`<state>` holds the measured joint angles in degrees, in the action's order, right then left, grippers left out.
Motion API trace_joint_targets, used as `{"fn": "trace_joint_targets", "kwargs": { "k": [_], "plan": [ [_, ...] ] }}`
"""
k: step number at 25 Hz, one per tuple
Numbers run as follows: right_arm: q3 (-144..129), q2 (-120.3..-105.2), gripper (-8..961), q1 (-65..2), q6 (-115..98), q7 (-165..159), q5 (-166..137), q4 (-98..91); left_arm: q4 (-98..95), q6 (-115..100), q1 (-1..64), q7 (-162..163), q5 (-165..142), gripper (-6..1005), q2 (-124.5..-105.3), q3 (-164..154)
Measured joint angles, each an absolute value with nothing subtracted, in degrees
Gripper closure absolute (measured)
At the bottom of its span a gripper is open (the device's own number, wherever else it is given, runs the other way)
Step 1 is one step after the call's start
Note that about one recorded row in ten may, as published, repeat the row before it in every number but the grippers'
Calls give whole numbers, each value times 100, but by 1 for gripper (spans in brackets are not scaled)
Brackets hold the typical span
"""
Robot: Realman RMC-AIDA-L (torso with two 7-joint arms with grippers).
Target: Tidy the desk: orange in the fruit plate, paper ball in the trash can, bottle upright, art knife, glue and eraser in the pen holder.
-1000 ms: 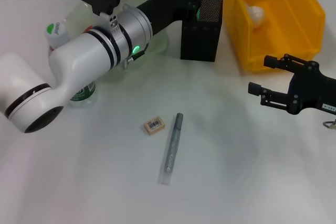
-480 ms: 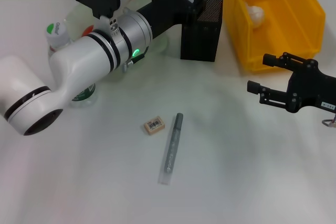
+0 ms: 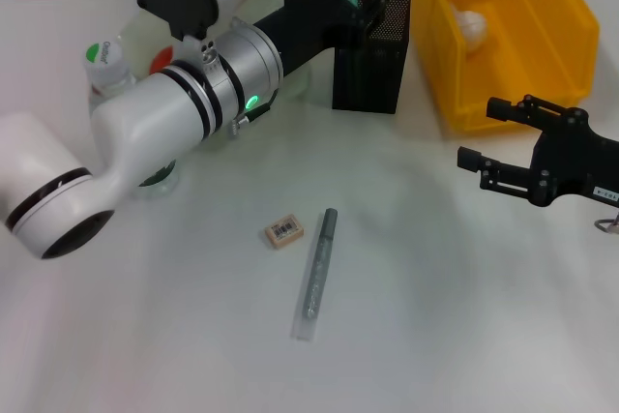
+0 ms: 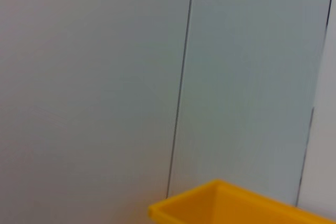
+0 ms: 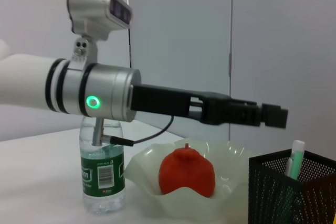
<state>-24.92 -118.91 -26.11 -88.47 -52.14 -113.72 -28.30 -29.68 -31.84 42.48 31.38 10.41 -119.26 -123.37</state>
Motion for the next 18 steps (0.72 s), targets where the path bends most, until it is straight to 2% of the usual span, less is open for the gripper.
{"fn": "trace_joint_targets", "kwargs": {
  "k": [3,5,7,8,13,15,18],
  "plan": [
    [-2480,-11891,184,-2588,-8843,-5198,-11346,-2830,-2982,-3238,4224,3145,1044,606,-11926,-12345],
    [-2478,-11891,184,-2566,-8845,-5181,-11313,-2829,-2982,-4274,3858,3538,886,606,-11906,-12374],
    [-2478,-11894,184,-2564,-8846,-5179,-11311,-2818,-2982,-4274,3858,3538,886,606,-11906,-12374],
    [-2478,-11894,184,-2564,-8846,-5179,-11311,-2818,-2940,-4829,3589,3708,708,606,-11886,-12339],
    [-2478,-11900,184,-2602,-8846,-5159,-11311,-2732,-2893,-5230,3277,3830,633,599,-11872,-12339],
    [-2479,-11900,184,-2613,-8845,-5153,-11294,-2725,-2852,-5549,2931,3729,631,596,-11879,-12305],
    [-2478,-11900,184,-2599,-8788,-5070,-10941,-2618,-2825,-5616,2867,3702,630,592,-11878,-12304]
  ]
}}
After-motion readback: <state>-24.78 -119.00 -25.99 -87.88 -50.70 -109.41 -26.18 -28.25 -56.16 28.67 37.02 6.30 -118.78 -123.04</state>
